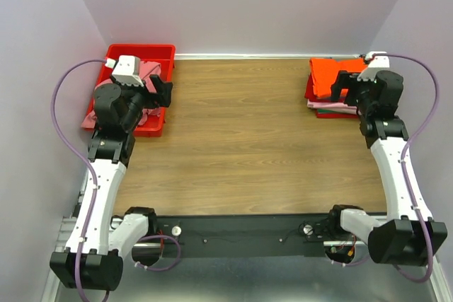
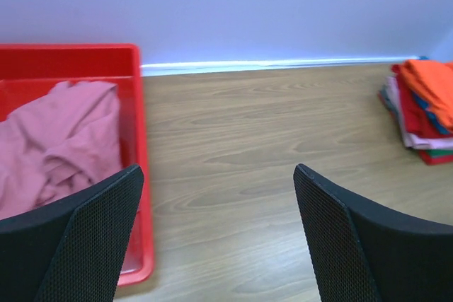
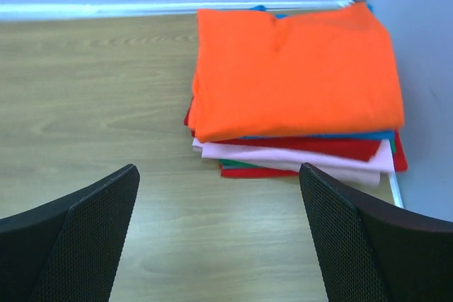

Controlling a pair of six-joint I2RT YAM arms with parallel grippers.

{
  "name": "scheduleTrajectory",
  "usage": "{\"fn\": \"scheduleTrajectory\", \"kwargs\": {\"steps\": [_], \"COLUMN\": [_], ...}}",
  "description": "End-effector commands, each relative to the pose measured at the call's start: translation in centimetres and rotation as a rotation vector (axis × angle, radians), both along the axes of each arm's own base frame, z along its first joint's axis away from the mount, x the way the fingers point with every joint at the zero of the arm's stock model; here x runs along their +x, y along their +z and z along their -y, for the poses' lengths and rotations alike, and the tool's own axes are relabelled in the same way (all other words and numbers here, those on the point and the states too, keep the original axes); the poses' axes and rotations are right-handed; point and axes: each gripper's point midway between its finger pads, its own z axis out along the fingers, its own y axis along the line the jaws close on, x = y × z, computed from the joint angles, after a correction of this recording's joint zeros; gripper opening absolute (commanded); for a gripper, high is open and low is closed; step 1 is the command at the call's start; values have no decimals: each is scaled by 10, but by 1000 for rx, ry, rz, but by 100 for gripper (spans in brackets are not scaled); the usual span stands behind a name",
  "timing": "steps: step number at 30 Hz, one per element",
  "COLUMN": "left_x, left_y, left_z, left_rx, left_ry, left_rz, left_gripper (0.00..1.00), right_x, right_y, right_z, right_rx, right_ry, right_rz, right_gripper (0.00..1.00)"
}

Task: Fold and stack the t-shirts
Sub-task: Reset both grippers

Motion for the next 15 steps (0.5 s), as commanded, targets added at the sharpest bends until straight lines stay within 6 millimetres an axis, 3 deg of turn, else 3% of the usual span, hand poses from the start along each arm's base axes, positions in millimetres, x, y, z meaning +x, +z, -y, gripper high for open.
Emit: {"fn": "scheduleTrajectory", "kwargs": {"steps": [1,4,9,15], "left_x": [-9,-14,-16,-17], "left_y": [6,5,7,7], "left_z": [-32,-31,-26,-20], "left_rx": [53,51,49,44], "left_ry": [161,152,123,88], "left_rz": [14,24,34,37], "left_gripper": [95,95,95,95], "right_x": [-2,-12,-21,-23], "right_y": [9,5,11,15], "right_z": [38,55,67,63], "right_rx": [131,94,71,62], "right_ry": [-313,-406,-471,-437], "right_rz": [113,125,150,159], "right_gripper": [100,100,100,100]}}
